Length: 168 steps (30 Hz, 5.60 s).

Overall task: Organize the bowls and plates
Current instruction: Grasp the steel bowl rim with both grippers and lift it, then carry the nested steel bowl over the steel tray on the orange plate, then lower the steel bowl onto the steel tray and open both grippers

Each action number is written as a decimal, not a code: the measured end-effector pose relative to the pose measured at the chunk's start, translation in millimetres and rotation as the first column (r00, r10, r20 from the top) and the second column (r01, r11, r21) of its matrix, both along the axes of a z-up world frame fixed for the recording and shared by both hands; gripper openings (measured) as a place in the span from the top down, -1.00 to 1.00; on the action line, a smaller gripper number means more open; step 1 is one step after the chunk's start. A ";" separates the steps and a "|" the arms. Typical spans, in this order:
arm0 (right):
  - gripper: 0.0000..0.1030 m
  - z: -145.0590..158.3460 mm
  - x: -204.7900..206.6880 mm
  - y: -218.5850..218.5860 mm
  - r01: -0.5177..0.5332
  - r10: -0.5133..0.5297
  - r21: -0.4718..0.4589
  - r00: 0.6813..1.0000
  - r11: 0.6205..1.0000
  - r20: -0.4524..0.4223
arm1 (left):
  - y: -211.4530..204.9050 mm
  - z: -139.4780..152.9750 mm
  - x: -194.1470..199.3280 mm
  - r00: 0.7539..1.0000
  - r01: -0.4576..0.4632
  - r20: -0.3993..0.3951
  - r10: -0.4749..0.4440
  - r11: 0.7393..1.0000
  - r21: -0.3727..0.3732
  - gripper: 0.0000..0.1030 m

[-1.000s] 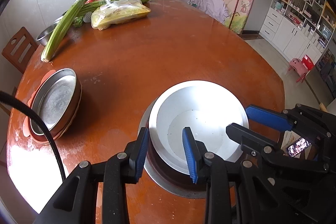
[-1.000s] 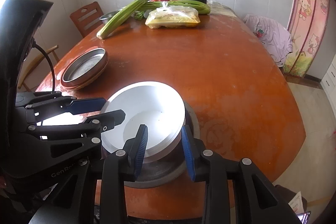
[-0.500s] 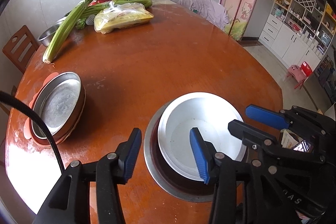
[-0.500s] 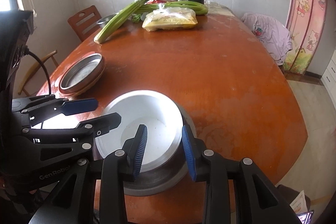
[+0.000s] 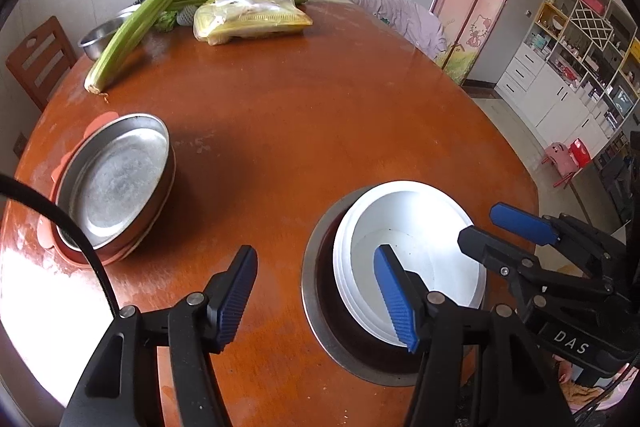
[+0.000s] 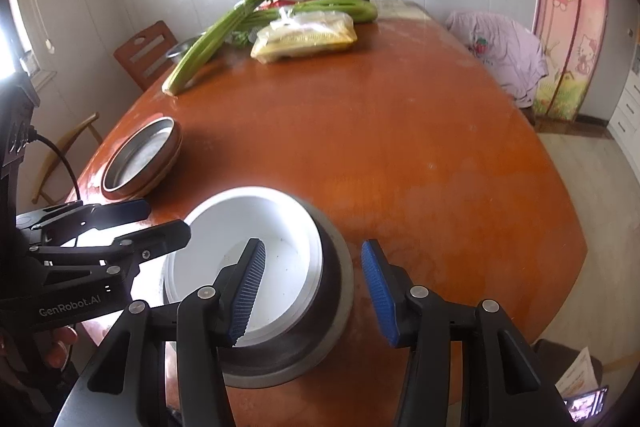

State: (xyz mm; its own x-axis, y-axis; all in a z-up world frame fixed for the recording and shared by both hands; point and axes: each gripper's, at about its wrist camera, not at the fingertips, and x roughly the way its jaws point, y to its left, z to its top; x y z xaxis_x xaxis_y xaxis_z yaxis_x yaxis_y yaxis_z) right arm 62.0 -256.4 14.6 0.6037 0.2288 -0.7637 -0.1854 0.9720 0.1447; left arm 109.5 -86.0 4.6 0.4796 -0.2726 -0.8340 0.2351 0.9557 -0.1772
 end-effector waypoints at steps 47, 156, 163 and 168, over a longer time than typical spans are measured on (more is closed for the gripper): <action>0.12 -21.9 21.0 25.9 -0.090 0.101 0.092 0.987 0.992 -0.125 | 3.2 -18.7 17.1 0.997 -0.024 -0.076 0.027 0.999 0.044 0.03; 0.03 -12.1 142.0 243.9 -0.309 0.305 -0.076 0.950 0.948 -0.061 | 227.7 -4.7 86.0 0.935 -0.350 0.051 0.351 0.936 -0.031 -0.37; 0.02 -10.1 137.9 246.4 -0.300 0.297 -0.096 0.954 0.949 -0.042 | 230.3 -0.2 81.5 0.927 -0.368 0.067 0.368 0.930 -0.022 -0.38; 0.01 -9.4 136.8 247.0 -0.288 0.287 -0.101 0.958 0.952 -0.031 | 232.1 2.2 76.8 0.922 -0.379 0.077 0.380 0.925 -0.021 -0.39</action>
